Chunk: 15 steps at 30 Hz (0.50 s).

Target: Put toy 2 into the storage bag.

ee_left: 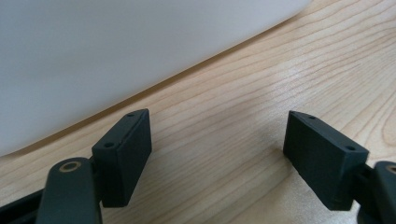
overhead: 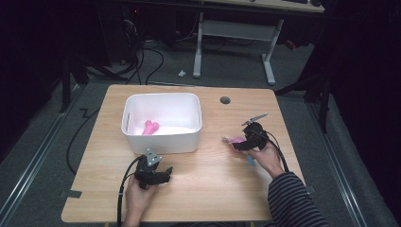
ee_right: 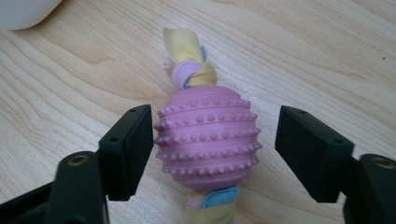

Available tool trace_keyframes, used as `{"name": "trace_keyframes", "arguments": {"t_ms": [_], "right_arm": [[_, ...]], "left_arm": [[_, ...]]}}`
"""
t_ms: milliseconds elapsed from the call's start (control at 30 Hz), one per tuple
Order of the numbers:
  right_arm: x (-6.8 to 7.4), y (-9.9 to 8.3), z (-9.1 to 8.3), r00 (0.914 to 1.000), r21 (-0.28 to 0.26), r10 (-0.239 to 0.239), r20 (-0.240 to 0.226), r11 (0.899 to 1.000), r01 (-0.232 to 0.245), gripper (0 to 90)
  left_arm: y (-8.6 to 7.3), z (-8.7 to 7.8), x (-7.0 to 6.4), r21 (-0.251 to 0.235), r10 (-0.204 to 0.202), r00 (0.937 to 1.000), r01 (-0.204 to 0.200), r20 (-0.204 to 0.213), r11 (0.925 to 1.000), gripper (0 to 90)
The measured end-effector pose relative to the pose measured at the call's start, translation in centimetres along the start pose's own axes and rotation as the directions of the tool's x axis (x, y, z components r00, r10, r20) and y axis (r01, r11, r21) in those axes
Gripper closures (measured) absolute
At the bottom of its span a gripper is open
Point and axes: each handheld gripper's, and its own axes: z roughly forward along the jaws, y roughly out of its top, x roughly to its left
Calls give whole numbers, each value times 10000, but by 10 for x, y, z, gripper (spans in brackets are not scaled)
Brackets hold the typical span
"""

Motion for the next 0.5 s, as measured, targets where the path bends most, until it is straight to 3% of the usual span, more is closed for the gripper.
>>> {"name": "trace_keyframes", "arguments": {"t_ms": [133, 500], "right_arm": [[0, 0, 2, 9995, -35, 33, -321, 10000, -34, 352], [3, -1, 0, 9996, -32, -245, -142, 9997, 244, 365]], "left_arm": [[0, 0, 0, 1, -10, 10000, 10, 8, 10000, 238], [0, 0, 0, 5, -3, 10000, 3, 8, 10000, 237]]}}
